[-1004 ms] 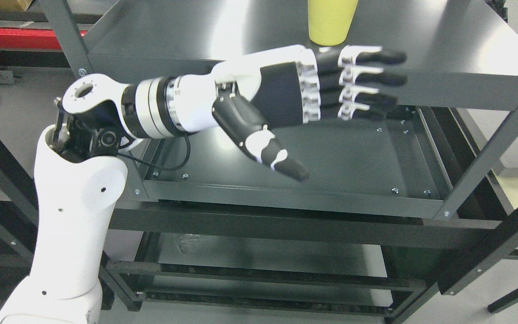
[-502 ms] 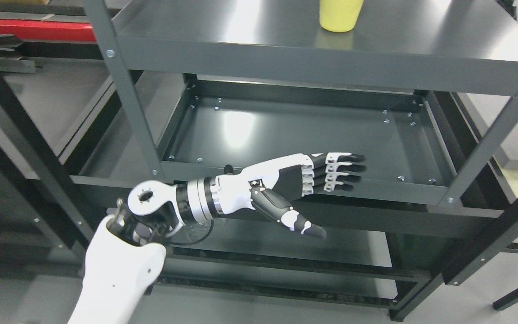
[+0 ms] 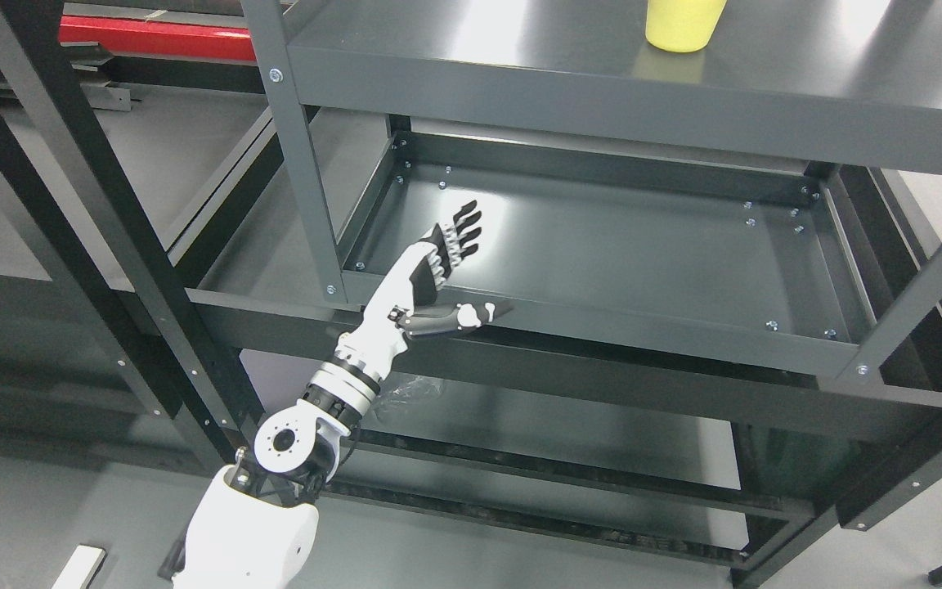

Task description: Place yellow IKEA cup on middle right shelf

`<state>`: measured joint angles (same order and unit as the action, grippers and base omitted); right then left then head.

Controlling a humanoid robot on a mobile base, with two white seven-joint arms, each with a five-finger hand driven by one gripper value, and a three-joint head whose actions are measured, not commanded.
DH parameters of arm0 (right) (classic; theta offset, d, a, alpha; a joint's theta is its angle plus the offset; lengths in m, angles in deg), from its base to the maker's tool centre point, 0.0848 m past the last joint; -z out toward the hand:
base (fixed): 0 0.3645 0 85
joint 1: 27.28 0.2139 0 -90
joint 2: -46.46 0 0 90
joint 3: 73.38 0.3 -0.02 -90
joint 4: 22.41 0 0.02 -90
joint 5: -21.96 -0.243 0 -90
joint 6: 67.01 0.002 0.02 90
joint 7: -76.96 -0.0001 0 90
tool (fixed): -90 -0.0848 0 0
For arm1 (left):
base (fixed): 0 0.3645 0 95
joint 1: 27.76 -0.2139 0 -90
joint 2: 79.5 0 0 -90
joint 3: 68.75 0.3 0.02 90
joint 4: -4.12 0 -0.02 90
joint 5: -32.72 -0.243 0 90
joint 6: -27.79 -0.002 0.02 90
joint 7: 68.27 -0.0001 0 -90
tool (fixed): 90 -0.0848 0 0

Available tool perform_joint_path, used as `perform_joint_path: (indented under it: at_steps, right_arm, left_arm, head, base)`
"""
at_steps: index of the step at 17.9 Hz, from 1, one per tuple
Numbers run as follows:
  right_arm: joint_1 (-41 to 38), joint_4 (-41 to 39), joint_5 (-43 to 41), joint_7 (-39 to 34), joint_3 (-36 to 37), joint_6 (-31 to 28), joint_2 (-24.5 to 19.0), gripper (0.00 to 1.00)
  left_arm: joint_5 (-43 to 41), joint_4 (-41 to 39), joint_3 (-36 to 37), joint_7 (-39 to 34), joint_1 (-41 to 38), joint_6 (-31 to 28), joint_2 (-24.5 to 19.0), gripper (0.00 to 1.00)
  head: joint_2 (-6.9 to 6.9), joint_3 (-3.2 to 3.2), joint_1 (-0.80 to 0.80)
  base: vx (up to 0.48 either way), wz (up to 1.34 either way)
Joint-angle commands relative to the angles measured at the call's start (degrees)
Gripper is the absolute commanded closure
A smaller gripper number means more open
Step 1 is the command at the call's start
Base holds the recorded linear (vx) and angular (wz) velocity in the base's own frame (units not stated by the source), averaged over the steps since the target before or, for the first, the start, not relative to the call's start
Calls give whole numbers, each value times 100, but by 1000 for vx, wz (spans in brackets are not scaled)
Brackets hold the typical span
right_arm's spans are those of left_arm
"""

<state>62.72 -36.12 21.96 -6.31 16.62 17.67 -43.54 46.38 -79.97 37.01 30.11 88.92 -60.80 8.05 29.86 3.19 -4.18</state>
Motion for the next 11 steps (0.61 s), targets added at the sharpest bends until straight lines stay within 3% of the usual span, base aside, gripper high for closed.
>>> perform_joint_path:
  at_steps: [1, 7, 11]
  right_arm:
    - [-79, 0, -141, -5, -97, -4, 100, 1]
    - [-79, 0, -141, -5, -97, -4, 100, 1]
    - [-79, 0, -141, -5, -97, -4, 100, 1]
  left_arm:
    - [-391, 534, -293, -372, -294, 105, 145, 1]
    - [-391, 122, -20, -504, -312, 87, 145, 1]
    - [-391, -325, -274, -504, -347, -17, 145, 1]
  head:
    - [0, 0, 0]
    - [0, 0, 0]
    - [0, 0, 0]
  base:
    - [-3, -16]
    - [3, -6]
    - [34, -49]
